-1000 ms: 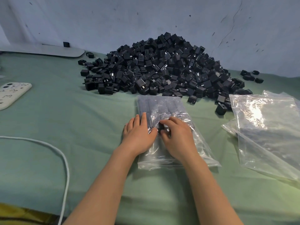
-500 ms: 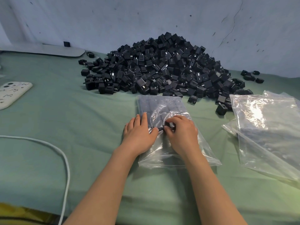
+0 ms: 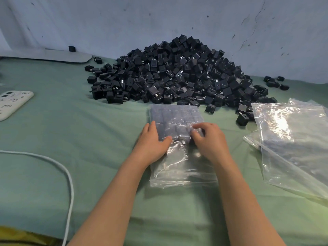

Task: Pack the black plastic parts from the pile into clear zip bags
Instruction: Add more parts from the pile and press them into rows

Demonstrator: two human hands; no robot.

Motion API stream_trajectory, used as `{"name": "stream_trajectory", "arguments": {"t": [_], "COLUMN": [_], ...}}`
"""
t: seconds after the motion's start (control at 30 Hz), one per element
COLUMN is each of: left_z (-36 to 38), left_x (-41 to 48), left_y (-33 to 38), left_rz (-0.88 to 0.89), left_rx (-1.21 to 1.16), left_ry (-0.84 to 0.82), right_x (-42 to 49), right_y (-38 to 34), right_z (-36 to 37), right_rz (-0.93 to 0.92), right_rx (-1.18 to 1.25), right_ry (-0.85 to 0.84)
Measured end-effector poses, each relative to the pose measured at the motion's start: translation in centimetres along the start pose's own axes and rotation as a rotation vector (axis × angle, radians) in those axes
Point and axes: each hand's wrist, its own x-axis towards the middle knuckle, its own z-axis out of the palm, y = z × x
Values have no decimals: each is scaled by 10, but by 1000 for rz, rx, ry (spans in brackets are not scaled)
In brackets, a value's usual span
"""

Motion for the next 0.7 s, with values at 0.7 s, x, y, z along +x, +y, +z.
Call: {"name": "stream_trajectory", "arguments": {"t": [0.7], "left_z": [-2], "left_x": [-4], "left_y": [13], "left_rz": [-33], "left_rx": [-89], "left_ry": [59], "right_x": [7], "right_y": [21], "right_z": [13], "right_rz": [81], "right_rx": [73], "right_ry": [142]}}
